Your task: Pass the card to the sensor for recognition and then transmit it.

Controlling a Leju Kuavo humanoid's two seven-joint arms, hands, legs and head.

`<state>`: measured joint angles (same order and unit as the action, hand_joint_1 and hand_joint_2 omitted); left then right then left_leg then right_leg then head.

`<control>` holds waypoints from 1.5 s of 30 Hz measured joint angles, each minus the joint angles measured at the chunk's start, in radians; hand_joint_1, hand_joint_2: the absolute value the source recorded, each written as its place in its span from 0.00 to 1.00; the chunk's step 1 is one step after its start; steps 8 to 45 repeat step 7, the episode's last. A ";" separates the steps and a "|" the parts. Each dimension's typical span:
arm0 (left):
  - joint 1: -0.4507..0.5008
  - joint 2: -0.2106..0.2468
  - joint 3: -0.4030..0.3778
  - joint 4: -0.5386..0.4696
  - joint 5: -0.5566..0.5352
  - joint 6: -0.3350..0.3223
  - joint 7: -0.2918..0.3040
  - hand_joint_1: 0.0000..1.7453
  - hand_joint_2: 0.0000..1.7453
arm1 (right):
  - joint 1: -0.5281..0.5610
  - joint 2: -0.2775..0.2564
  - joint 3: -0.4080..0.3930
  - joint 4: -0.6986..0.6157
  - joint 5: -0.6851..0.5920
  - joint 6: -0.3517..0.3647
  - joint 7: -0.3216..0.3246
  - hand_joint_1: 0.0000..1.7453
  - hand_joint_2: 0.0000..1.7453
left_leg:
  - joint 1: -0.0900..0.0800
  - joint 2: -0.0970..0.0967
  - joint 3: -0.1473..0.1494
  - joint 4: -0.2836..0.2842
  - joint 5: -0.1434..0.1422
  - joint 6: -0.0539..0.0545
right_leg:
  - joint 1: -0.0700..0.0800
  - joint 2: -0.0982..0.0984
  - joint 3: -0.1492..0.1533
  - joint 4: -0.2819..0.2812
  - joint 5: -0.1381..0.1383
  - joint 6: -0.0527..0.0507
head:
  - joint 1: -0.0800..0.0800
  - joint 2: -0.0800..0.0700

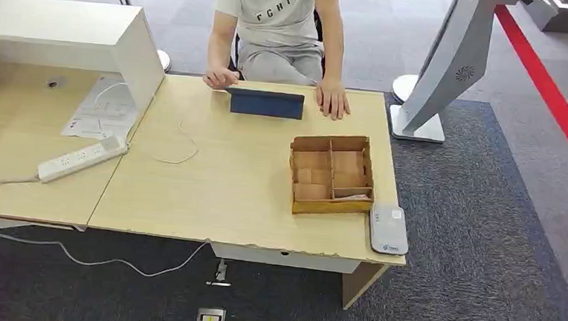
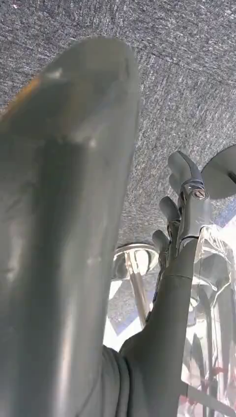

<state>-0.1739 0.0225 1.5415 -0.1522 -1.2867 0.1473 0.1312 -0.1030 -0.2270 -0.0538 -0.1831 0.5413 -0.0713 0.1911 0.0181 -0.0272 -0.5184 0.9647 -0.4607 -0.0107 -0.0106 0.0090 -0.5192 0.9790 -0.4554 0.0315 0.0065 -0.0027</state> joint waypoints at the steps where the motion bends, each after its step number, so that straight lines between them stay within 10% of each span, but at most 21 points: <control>1: 0.000 0.000 0.000 0.000 0.000 0.002 0.000 0.00 0.00 | 0.000 0.000 0.000 0.000 0.000 0.000 0.000 0.00 0.00 | 0.000 0.000 0.000 0.000 0.000 0.000 | 0.000 0.000 0.000 0.000 0.000 0.000 | 0.000 0.000; 45: 0.000 0.000 0.000 0.000 0.004 0.012 0.009 0.00 0.00 | 0.000 0.000 0.001 0.000 0.004 0.008 0.000 0.00 0.00 | 0.000 0.000 0.000 0.000 0.000 0.000 | 0.000 0.000 0.000 0.000 0.000 0.000 | 0.000 0.000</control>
